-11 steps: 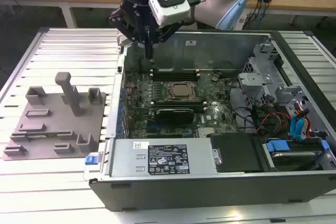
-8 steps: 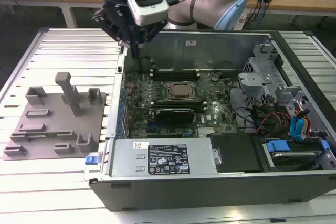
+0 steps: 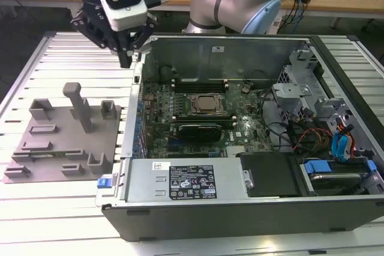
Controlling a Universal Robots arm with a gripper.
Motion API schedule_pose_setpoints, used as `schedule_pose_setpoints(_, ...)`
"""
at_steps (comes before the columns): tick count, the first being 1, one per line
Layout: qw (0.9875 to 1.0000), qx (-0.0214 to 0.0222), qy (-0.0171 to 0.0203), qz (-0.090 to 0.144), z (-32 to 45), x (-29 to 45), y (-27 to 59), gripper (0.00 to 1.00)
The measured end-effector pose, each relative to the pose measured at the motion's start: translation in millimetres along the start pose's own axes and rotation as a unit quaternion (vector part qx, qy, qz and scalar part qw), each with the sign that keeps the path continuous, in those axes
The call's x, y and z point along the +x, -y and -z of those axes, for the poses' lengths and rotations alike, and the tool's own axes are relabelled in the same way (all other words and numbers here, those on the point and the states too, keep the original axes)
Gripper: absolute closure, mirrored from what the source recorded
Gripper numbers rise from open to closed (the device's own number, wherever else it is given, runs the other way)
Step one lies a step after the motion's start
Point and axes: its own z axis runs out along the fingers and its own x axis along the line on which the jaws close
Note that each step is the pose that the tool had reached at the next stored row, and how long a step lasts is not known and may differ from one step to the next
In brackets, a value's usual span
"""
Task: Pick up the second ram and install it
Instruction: 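Reach for the second ram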
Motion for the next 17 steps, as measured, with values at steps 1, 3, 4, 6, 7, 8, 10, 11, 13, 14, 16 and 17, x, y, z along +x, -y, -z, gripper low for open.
schedule_pose_setpoints(1,1.0,-0.0001,0.0,0.0,-0.1,4.3,0.4,0.92)
schedule_pose_setpoints(3,1.0,0.0,0.0001,0.0,-0.5,18.3,1.4,0.92)
schedule_pose_setpoints(4,1.0,0.0,0.0001,0.0,-0.6,21.5,1.7,0.92)
schedule_pose_setpoints(6,1.0,0.0,0.0001,0.0,-1.2,33.3,2.6,0.92)
schedule_pose_setpoints(7,1.0,0.0,0.0001,0.0,-1.7,44.2,3.4,0.92)
schedule_pose_setpoints(8,1.0,0.0,0.0001,0.0,-1.8,48.5,3.8,0.92)
schedule_pose_setpoints(10,1.0,0.0,0.0001,0.0,-2.2,58.6,4.5,0.92)
schedule_pose_setpoints(11,1.0,0.0,0.0002,0.0,-2.5,63.9,5.0,0.92)
schedule_pose_setpoints(13,1.0,-0.0003,0.0002,0.0,-3.2,72.7,6.3,0.92)
schedule_pose_setpoints(14,1.0,-0.0004,0.0003,0.0,-3.6,76.2,8.3,0.92)
schedule_pose_setpoints(16,1.0,-0.0004,0.0002,0.0,-4.7,89.6,21.6,0.92)
schedule_pose_setpoints(17,1.0,-0.0004,0.0002,0.0,-5.1,93.1,25.4,0.92)
